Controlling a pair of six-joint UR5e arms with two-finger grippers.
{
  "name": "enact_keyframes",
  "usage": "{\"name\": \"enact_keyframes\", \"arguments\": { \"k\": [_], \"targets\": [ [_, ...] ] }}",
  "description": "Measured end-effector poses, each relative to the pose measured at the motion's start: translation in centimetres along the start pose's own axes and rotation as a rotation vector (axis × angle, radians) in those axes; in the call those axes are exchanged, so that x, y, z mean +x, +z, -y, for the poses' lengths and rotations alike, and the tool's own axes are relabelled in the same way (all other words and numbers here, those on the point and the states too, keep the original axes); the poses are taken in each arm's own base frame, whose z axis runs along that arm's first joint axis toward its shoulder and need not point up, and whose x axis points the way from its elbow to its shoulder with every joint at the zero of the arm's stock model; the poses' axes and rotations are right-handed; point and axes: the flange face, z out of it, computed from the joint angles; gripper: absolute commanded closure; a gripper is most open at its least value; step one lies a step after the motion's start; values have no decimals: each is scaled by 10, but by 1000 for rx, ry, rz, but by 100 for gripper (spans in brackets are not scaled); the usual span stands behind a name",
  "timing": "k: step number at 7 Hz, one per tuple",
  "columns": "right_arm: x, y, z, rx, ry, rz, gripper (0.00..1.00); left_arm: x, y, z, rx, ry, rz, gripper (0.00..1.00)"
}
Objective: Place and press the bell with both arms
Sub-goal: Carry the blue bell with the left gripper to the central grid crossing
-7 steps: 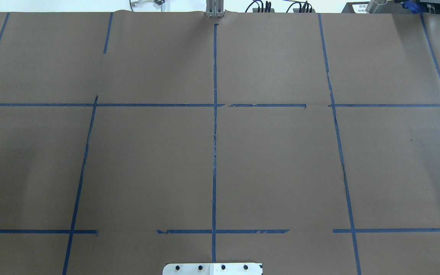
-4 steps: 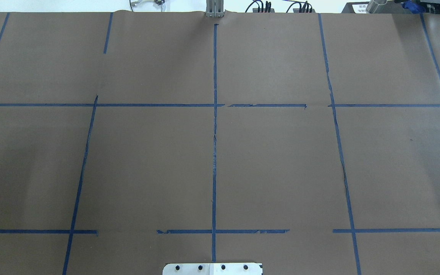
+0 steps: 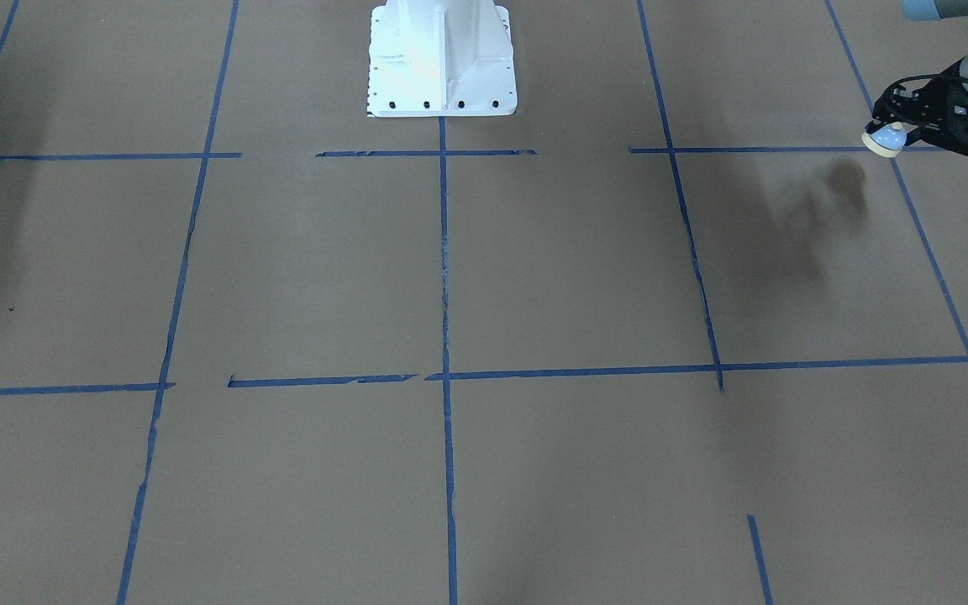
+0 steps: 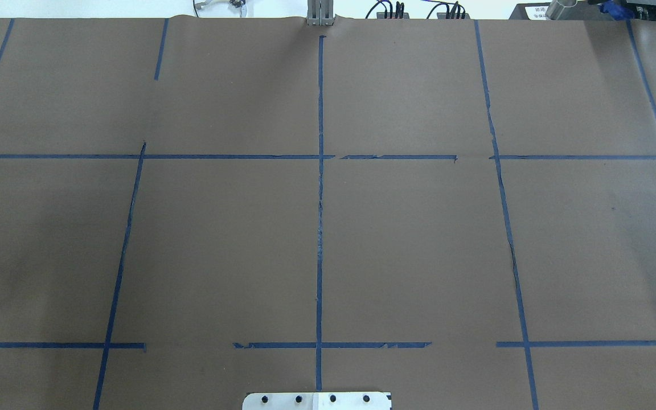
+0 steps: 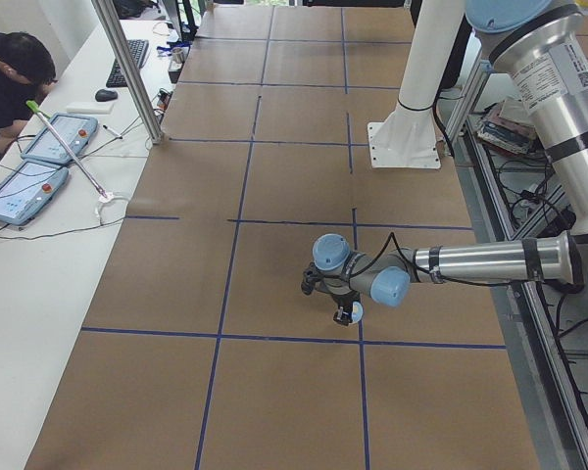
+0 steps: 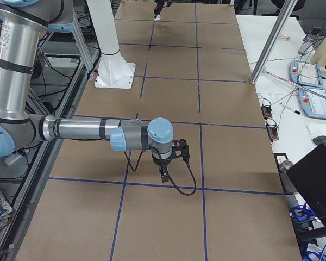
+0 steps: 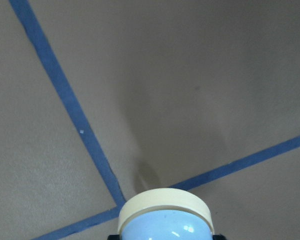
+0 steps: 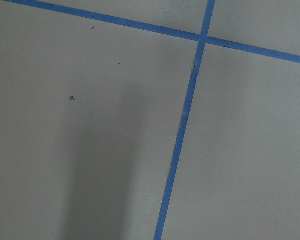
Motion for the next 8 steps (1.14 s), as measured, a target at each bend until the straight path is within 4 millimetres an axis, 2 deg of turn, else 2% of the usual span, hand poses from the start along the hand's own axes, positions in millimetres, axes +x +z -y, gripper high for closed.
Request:
{"name": "enact_keyframes", "arguments": {
  "k": [2,4,6,8],
  "targets": [
    [-4,-3,-4,3,-2,1,0,63,-32,72,109,-146,-61,92],
    [-7,-6,-8,7,-2,1,0,156,-47,144,148,-246,-156,92],
    [-7,-6,-8,7,1,1,0,281,-50,206,102,-328,-231,92],
    [-8,-7,-9,7,2,1,0,401,-71,277,68,-419,-200,92]
  ]
}}
